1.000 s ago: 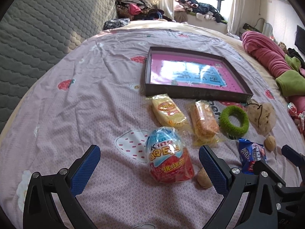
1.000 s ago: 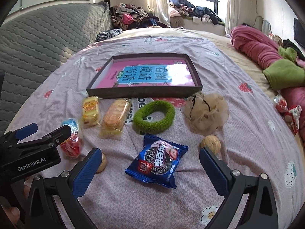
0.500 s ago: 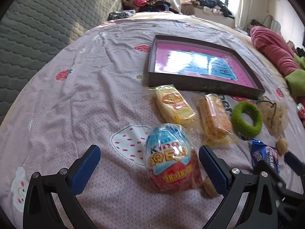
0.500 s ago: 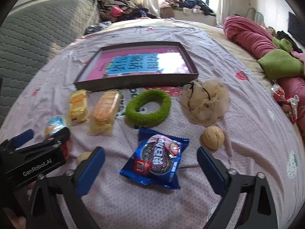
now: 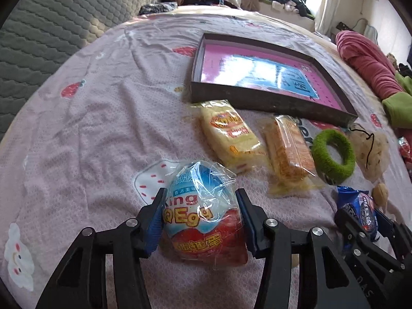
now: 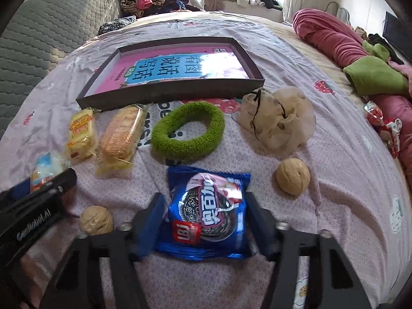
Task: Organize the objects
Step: 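Grasp the Kinder Joy egg with the left gripper while the right grasps the blue cookie packet, then lift the egg and cookie packet and carry both over the pink tray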
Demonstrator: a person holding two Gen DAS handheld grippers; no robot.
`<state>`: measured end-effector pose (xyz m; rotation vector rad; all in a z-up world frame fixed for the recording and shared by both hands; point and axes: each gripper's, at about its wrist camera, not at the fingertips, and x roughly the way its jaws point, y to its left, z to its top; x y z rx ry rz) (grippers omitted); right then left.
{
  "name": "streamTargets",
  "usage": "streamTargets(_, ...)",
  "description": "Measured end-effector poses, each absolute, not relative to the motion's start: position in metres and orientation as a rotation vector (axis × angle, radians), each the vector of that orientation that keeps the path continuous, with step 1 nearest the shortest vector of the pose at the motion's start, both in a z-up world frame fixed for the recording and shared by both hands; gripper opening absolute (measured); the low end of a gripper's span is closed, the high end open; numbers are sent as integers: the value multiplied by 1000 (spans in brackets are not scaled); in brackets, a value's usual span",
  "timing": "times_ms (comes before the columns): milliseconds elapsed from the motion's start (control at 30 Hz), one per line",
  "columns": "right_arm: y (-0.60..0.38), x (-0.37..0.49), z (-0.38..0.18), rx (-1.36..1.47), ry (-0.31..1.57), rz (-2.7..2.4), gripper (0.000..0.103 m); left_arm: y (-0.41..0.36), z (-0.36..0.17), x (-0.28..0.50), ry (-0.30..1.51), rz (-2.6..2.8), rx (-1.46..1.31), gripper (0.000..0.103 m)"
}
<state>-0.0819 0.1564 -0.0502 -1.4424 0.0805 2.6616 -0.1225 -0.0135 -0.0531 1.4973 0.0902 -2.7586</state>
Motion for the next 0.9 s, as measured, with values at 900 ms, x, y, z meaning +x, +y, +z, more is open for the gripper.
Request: streamTargets(900, 171, -46, 1, -1302, 152, 2845, 54, 6, -4, -78, -29, -2893, 1327, 53)
